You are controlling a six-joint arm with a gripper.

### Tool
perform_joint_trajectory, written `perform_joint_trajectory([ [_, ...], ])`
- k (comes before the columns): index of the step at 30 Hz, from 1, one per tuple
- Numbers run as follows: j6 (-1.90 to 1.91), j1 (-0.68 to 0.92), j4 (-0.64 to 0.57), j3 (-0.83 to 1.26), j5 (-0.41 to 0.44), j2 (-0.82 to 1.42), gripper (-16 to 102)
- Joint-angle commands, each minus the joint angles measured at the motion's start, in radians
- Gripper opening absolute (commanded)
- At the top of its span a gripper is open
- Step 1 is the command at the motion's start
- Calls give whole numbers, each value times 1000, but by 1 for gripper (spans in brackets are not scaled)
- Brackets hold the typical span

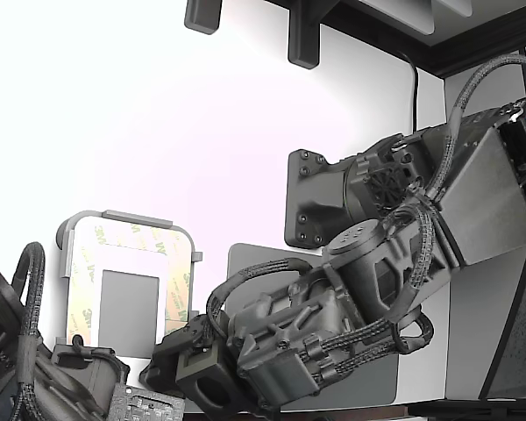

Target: Peel off protective film from adhesive tape.

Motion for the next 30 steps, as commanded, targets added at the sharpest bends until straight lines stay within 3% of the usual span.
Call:
perform_joint_trajectory([
  [1,2,-6,-2,-28,2,32,-10],
  [30,15,14,21,-44,17,37,-10],
])
